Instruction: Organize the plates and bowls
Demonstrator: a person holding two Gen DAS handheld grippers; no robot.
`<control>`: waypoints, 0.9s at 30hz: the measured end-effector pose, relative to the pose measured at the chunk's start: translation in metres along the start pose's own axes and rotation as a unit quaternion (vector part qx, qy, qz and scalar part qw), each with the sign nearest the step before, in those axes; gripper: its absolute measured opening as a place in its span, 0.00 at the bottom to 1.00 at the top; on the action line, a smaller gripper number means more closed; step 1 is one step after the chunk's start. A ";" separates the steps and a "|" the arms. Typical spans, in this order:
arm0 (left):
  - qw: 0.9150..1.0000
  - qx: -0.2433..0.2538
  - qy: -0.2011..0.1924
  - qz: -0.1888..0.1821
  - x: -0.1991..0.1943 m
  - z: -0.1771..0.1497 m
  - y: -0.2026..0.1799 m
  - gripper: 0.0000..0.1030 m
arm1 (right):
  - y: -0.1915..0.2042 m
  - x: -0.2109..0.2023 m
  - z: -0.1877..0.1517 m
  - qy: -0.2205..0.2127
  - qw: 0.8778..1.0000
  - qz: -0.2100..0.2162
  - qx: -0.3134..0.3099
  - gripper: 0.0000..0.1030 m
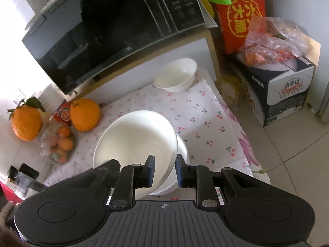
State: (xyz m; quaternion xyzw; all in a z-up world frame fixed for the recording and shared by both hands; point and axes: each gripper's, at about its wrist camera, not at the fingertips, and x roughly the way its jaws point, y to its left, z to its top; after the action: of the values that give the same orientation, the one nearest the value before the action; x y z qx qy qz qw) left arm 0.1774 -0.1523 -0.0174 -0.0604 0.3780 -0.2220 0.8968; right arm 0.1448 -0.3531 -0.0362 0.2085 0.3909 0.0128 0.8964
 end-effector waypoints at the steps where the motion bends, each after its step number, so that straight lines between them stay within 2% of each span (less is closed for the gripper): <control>1: 1.000 0.007 0.001 0.004 0.002 -0.001 -0.002 0.13 | -0.001 0.002 0.000 0.002 1.000 -0.001 0.001 0.21; 6: 0.999 0.031 0.005 0.019 0.009 -0.006 -0.005 0.13 | -0.004 0.009 -0.001 0.011 1.000 -0.010 0.007 0.21; 20: 0.997 0.055 0.019 0.047 0.022 -0.013 -0.006 0.15 | -0.005 0.024 -0.003 0.029 0.999 -0.026 0.002 0.21; 27: 0.997 0.057 0.021 0.048 0.023 -0.013 -0.005 0.22 | -0.007 0.025 -0.002 0.030 0.999 -0.031 0.000 0.23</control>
State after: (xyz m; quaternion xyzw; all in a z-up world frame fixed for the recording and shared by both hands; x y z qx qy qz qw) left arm 0.1803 -0.1664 -0.0398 0.0135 0.3856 -0.2008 0.9004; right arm 0.1598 -0.3545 -0.0576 0.1961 0.4242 -0.0087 0.8840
